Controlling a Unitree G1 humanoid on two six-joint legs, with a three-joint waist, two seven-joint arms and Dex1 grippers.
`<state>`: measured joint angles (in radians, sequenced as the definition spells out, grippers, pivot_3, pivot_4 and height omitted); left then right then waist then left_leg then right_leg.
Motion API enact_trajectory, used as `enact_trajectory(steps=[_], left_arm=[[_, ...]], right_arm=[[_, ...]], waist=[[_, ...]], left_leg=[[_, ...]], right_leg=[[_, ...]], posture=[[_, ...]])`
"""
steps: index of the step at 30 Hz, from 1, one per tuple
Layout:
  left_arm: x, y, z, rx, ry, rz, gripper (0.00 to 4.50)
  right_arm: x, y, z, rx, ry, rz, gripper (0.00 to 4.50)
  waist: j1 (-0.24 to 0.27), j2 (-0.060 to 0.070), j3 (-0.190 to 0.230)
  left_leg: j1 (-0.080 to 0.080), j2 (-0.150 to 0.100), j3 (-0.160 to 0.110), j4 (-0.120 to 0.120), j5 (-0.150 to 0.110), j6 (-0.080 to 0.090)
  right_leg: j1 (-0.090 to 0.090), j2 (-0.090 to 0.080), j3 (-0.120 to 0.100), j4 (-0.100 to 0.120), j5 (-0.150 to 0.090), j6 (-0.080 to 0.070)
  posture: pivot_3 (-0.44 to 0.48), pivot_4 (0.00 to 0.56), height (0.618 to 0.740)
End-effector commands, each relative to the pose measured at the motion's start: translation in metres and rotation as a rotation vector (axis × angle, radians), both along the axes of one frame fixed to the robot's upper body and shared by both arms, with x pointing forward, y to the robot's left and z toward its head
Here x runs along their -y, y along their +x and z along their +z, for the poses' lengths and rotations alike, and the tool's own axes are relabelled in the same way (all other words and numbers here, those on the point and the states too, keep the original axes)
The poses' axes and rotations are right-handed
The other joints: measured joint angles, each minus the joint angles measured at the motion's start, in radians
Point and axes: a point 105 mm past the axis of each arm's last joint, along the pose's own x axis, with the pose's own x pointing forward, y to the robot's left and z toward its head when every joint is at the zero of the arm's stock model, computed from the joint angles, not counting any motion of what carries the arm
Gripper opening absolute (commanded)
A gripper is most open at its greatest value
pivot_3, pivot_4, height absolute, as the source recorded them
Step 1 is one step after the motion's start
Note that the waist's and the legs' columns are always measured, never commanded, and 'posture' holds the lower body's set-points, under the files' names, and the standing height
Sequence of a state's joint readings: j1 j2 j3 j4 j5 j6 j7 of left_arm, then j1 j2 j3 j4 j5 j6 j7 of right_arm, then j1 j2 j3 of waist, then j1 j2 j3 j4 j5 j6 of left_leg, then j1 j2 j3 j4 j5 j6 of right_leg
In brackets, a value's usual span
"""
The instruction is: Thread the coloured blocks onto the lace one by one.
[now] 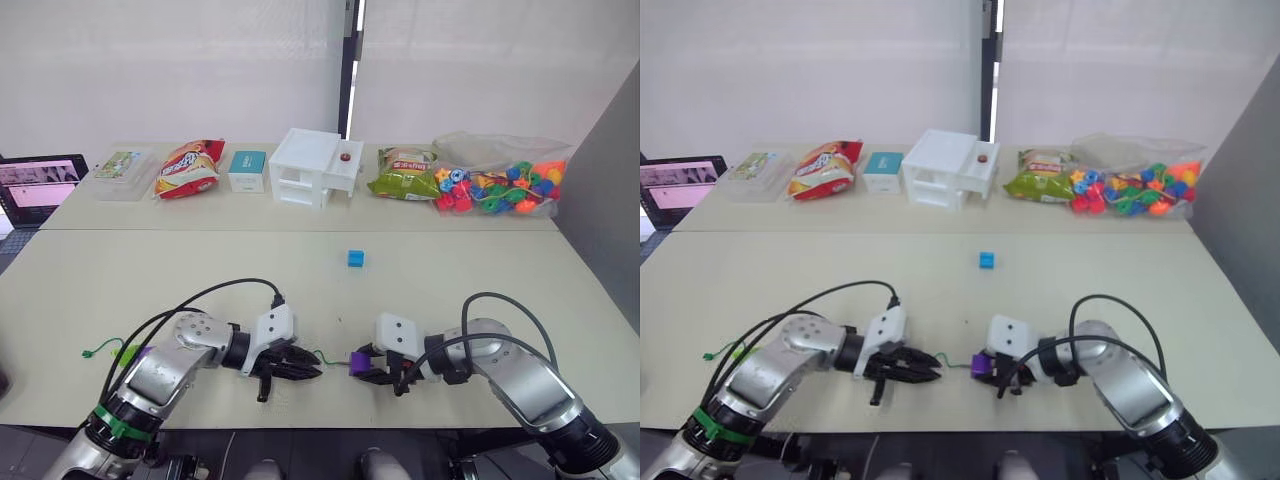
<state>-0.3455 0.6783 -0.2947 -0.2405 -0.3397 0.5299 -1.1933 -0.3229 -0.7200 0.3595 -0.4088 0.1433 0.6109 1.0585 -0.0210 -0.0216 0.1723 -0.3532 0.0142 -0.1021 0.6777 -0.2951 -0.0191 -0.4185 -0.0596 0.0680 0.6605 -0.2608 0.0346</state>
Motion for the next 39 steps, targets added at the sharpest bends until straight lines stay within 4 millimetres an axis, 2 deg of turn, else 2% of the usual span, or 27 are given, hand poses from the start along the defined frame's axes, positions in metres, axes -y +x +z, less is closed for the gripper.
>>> enact_trajectory(steps=[1,2,4,11,19,20,26,35,39], left_arm=[[0.001,-0.001,0.023,0.042,-0.034,-0.043,2.18],[0.0,0.0,0.026,0.041,-0.036,-0.047,2.46],[0.0,0.008,0.028,0.078,-0.032,-0.032,2.46],[0.008,0.028,-0.002,0.204,0.06,-0.07,2.46],[0.013,0.026,-0.014,0.149,0.045,-0.12,2.46],[0.013,0.024,-0.014,0.145,0.042,-0.126,1.92],[0.014,0.016,-0.011,0.131,0.022,-0.151,0.04],[0.033,0.014,0.0,0.146,-0.03,-0.136,0.04],[0.043,0.018,-0.002,0.149,-0.034,-0.123,0.04]], right_arm=[[-0.001,-0.005,-0.01,-0.047,-0.012,0.005,1.18],[-0.001,-0.004,-0.01,-0.046,-0.011,0.005,1.18],[-0.002,-0.004,-0.009,-0.042,-0.009,0.002,1.18],[-0.002,-0.005,-0.009,-0.043,-0.004,-0.009,1.18],[0.0,-0.007,-0.008,-0.04,-0.003,-0.029,1.18],[0.0,-0.007,-0.007,-0.04,-0.003,-0.029,1.18],[0.001,-0.007,-0.008,-0.042,-0.005,-0.034,1.18],[0.0,-0.007,-0.008,-0.043,-0.007,-0.024,1.18],[-0.001,-0.007,-0.008,-0.044,-0.007,-0.022,1.18]], waist=[[0.0,0.0,0.0],[0.0,0.0,0.0],[-0.001,0.0,0.0],[-0.003,0.0,0.0],[-0.001,0.0,0.0],[-0.001,0.0,0.0],[-0.001,0.0,0.0],[-0.001,0.0,0.0],[-0.001,0.0,0.0]], left_leg=[[0.0,0.0,0.0,0.0,0.0,0.0],[0.0,0.0,0.0,0.0,0.0,0.0],[0.0,0.0,0.0,0.0,0.0,0.0],[0.0,0.0,0.0,0.0,0.0,0.0],[0.0,0.0,0.0,0.0,0.0,0.0],[0.0,0.0,0.0,0.0,0.0,0.0],[0.0,0.0,0.0,0.0,0.0,0.0],[0.0,0.0,0.0,0.0,0.0,0.0],[0.0,0.0,0.0,0.0,0.0,0.0]], right_leg=[[0.0,0.0,0.0,0.0,0.0,0.0],[0.0,0.0,0.0,0.0,0.0,0.0],[0.0,0.0,0.0,0.0,0.0,0.0],[0.0,0.0,0.0,-0.001,0.0,0.0],[0.0,0.0,0.0,0.0,0.0,0.0],[0.0,0.0,0.0,0.0,0.0,0.0],[0.0,0.0,0.0,0.0,0.0,0.0],[0.0,0.0,0.0,0.0,0.0,0.0],[0.0,0.0,0.0,0.0,0.0,0.0]], posture=[[0.0,0.15,0.74],[0.0,0.15,0.74],[0.0,0.15,0.74],[0.0,0.15,0.74],[0.0,0.15,0.74],[0.0,0.15,0.74],[0.0,0.15,0.74],[0.0,0.15,0.74],[0.0,0.15,0.74]])
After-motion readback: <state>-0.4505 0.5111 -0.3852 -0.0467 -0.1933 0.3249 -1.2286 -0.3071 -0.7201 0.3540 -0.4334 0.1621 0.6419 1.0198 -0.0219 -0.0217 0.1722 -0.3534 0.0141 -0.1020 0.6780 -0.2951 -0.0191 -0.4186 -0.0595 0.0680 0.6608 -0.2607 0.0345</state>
